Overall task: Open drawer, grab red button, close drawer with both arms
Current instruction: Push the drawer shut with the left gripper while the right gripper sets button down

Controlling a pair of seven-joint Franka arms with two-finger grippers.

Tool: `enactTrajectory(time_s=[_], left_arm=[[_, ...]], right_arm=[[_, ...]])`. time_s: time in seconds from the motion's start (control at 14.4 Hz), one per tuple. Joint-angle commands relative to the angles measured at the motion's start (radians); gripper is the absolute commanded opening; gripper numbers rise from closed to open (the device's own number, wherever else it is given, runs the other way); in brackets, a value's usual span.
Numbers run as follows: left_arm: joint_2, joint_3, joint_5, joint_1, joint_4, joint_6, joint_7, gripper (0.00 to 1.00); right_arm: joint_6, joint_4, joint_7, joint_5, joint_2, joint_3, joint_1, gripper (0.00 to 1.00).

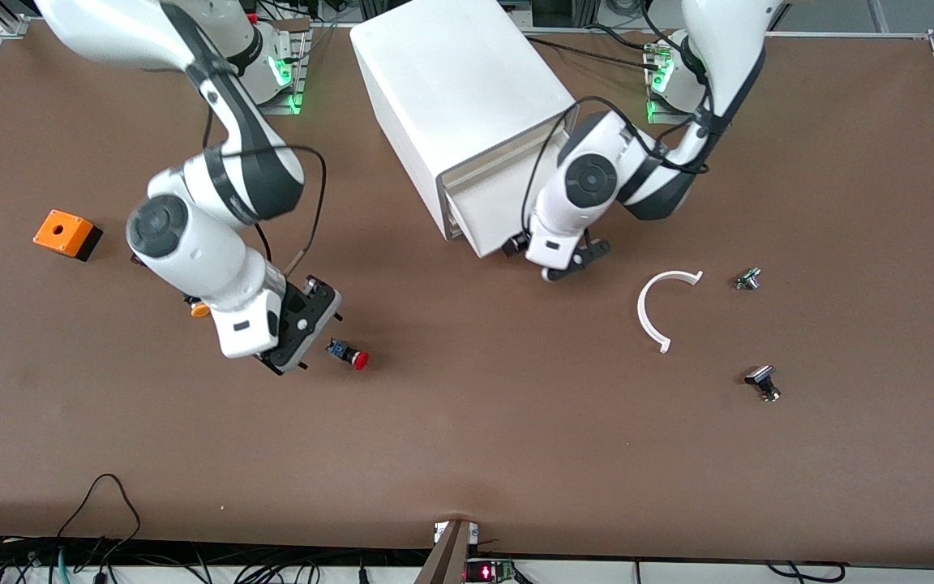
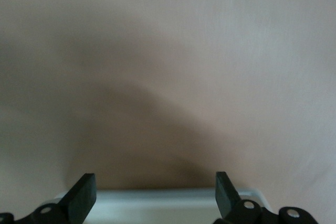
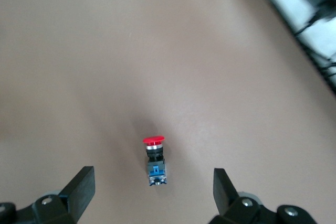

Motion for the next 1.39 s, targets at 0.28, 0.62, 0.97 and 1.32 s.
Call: enactTrajectory(time_s=[0.28,0.62,0.97,1.32], left_arm=[[-0.028,-0.108,-0.109,0.005,-0.024,-0.104,-0.024,1.00],[-0.025,-0.131,-0.109,0.014,-0.036,-0.129,0.007,1.00],[-0.032,0.041,-0.100,0.057,0.033,-0.129,0.291,1.00],[-0.109,0.102,0.010,0.163,0.107,-0.207,0.452,1.00]], right_arm=[[-0.208,-0.030,0.603,-0.017,-0.103,-0.031,0.011,1.00],[-0.394,-0.024,0.830,-0.089,-0.181,-0.135,0.007,1.00],[-0.466,-0.013,0.825,-0.086,-0.285,-0.230,-0.003,1.00],[-0.493,-0.015,0.723,-0.074,-0.331,-0.376,-0.010,1.00]])
